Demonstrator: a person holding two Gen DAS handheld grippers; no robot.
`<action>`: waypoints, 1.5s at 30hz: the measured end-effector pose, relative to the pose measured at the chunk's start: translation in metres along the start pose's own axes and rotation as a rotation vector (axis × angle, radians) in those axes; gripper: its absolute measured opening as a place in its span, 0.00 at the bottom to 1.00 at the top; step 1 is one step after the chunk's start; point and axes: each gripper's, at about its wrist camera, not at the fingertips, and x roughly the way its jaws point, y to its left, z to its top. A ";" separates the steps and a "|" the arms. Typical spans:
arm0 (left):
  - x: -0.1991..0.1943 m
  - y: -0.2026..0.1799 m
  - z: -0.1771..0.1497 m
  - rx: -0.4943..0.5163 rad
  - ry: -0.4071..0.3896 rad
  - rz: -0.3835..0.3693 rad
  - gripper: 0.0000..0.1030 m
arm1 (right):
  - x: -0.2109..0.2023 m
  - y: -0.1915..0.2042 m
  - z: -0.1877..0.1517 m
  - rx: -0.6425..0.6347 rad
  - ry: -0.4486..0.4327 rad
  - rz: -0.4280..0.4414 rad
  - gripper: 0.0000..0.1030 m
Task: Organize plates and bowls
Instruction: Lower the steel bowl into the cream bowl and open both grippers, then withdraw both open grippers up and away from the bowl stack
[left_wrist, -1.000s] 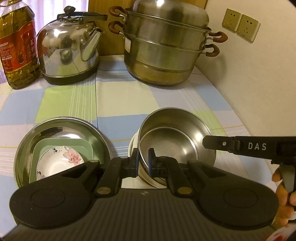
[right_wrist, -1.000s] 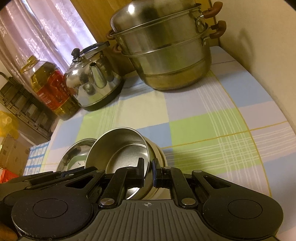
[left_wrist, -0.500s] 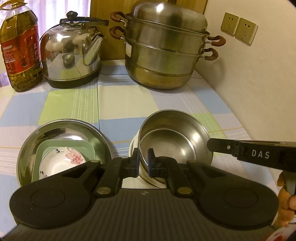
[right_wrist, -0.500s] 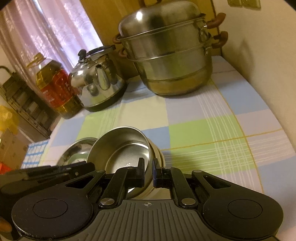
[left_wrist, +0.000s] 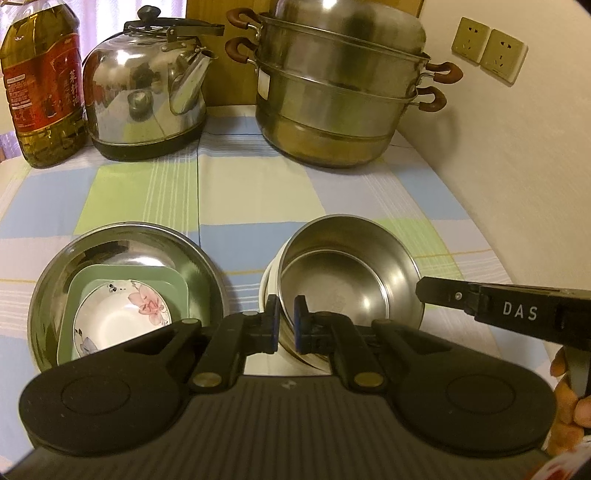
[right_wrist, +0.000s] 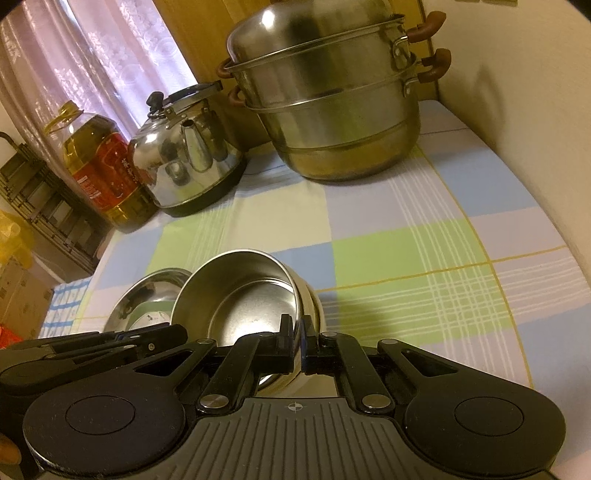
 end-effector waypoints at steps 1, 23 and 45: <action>0.000 0.000 0.001 -0.002 0.000 0.000 0.06 | 0.000 0.000 0.000 0.001 -0.004 -0.001 0.03; -0.070 -0.011 -0.020 -0.021 -0.057 0.010 0.24 | -0.056 0.005 -0.014 -0.022 -0.052 0.071 0.53; -0.156 -0.010 -0.138 -0.140 0.013 0.101 0.31 | -0.129 -0.002 -0.110 -0.094 0.102 0.096 0.73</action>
